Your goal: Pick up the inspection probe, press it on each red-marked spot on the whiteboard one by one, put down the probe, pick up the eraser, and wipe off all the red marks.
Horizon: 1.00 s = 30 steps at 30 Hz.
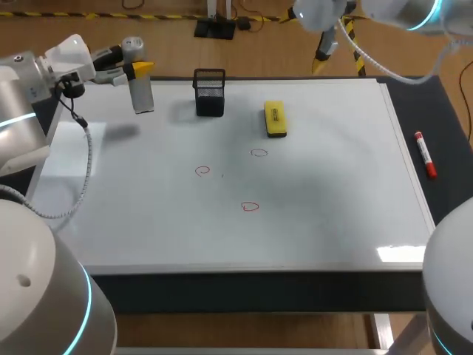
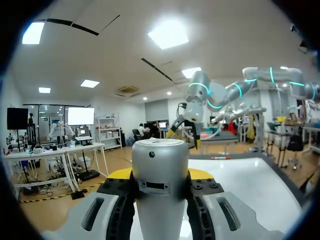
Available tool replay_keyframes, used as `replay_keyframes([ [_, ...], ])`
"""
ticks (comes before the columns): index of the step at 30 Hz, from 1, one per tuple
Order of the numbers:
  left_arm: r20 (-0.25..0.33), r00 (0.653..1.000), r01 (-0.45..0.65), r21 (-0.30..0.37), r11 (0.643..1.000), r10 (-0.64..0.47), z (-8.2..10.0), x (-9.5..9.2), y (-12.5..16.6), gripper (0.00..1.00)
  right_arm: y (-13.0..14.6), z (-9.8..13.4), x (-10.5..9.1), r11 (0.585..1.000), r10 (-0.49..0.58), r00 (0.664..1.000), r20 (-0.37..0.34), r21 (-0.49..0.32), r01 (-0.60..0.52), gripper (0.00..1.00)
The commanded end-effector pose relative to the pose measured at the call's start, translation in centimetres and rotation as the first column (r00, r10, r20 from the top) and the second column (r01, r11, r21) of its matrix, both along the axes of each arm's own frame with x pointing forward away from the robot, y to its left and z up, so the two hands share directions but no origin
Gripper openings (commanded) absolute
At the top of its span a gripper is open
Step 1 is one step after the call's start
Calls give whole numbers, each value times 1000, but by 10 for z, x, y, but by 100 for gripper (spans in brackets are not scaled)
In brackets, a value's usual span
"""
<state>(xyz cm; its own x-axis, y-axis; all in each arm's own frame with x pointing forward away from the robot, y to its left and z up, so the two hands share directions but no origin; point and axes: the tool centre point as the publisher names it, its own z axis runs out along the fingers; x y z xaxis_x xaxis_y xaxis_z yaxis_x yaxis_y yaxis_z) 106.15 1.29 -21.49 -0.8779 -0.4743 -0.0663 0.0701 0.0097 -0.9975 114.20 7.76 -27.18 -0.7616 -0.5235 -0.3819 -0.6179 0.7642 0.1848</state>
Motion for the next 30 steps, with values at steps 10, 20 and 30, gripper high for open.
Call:
replay_keyframes([
  [10,1,1000,-1,0,1000,1,1,-1,0,0,3,5,0,945,94,976,-195,-290,-149,100],
  [20,1,1000,-1,0,1000,1,1,-1,0,0,4,-1,4,926,138,969,-205,-319,-199,100],
  [30,1,1000,-1,0,1000,1,1,-1,0,0,2,-33,-11,821,412,887,-207,-338,-460,100],
])
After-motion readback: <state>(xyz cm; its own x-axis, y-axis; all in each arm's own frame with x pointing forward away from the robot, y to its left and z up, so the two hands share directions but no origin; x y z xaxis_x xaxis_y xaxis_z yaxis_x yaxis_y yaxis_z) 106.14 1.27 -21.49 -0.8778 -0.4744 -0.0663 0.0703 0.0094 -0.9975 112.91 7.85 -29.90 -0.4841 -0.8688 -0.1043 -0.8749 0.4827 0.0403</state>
